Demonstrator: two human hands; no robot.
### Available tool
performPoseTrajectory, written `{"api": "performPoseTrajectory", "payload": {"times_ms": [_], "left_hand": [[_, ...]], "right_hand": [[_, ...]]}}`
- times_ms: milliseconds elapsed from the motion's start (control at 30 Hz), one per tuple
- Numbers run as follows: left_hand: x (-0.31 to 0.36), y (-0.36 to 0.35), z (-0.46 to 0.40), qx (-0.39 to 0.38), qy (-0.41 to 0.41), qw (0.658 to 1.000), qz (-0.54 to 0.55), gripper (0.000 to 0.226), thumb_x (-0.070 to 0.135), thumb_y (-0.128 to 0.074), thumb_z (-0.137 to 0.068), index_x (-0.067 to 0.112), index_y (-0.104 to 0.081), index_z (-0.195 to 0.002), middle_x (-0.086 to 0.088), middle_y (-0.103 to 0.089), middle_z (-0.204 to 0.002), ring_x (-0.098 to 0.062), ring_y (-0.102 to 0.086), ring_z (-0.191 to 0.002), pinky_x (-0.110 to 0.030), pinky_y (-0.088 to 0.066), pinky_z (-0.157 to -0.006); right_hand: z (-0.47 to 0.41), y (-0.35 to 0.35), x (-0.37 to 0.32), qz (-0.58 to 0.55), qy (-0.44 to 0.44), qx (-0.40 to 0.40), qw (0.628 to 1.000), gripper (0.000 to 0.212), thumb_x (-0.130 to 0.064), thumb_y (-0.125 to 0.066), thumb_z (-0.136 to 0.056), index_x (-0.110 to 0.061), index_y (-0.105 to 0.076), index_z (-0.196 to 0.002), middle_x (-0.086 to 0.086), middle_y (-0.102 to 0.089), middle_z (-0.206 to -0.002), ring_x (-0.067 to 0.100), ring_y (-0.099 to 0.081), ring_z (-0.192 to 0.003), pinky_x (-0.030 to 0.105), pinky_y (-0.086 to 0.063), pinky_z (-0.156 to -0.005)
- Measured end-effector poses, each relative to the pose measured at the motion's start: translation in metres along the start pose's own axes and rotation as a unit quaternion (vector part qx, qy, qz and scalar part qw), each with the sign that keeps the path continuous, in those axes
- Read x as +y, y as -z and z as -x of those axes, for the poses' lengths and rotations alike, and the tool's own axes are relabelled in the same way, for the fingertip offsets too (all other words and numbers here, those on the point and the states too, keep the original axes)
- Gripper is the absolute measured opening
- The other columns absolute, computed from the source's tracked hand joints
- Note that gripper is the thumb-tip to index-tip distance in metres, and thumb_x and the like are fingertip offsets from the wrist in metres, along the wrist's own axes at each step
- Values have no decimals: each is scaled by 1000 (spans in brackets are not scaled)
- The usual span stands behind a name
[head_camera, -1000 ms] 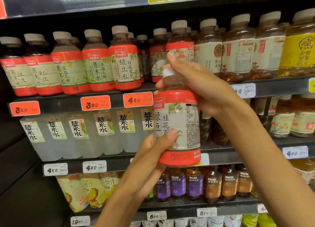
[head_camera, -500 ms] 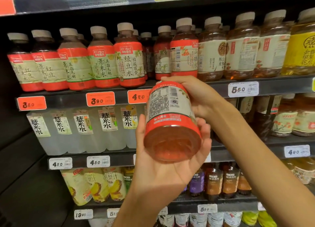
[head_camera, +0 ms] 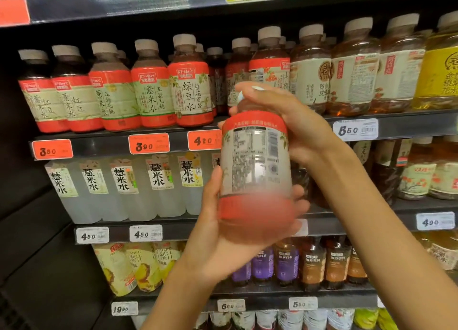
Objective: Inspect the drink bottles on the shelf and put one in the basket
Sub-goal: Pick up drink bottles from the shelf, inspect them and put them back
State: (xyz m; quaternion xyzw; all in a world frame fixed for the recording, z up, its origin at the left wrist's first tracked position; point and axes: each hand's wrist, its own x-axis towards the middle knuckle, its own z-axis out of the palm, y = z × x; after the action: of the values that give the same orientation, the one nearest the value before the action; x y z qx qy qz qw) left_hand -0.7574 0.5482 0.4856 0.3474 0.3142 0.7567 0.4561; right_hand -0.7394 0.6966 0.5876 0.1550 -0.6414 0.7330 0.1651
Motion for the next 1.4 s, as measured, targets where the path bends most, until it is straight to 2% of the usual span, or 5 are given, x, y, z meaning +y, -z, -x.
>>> {"api": "performPoseTrajectory", "payload": {"times_ms": [167, 333, 533, 867, 1400], "left_hand": [[1, 20, 2, 115, -86, 961, -236, 46, 63, -51, -86, 41, -59, -126, 0, -59, -135, -19, -53, -127, -31, -46, -102], [-7, 15, 2, 161, -138, 902, -375, 81, 84, -63, -54, 38, -54, -119, 21, -69, -113, 1, -64, -106, -10, -49, -82], [-5, 29, -4, 193, -243, 837, -451, 69, 35, -85, -55, 31, -55, -117, 10, -72, -107, -6, -68, -99, -13, -53, -77], [2, 34, -29, 225, -310, 761, -524, 73, 39, -79, -65, 31, -48, -130, 8, -58, -126, -7, -57, -117, -23, -51, -91], [7, 21, -9, 119, -204, 875, -422, 61, 48, -88, -52, 49, -61, -107, 12, -71, -109, -7, -68, -101, -17, -54, -80]], "right_hand": [[8, 1, 1, 37, 120, -15, 992, 26, -8, -52, -95, -11, -49, -120, 9, -64, -86, 25, -70, -80, 36, -56, -75], [14, -5, 7, 80, 165, 9, 983, 34, -11, -56, -90, -8, -48, -124, 4, -67, -86, 22, -70, -82, 34, -55, -74], [33, -1, 16, 152, 150, -28, 976, 67, -26, -70, -85, -13, -38, -143, 7, -64, -126, 19, -60, -118, 29, -49, -95], [55, -12, 26, 308, 313, -44, 897, 40, 0, -77, -69, -12, -56, -101, 8, -63, -112, 17, -60, -109, 29, -44, -94], [32, 6, 6, 100, 122, -34, 987, 42, -31, -65, -75, -9, -62, -111, 2, -71, -110, 17, -66, -100, 29, -52, -83]]}}
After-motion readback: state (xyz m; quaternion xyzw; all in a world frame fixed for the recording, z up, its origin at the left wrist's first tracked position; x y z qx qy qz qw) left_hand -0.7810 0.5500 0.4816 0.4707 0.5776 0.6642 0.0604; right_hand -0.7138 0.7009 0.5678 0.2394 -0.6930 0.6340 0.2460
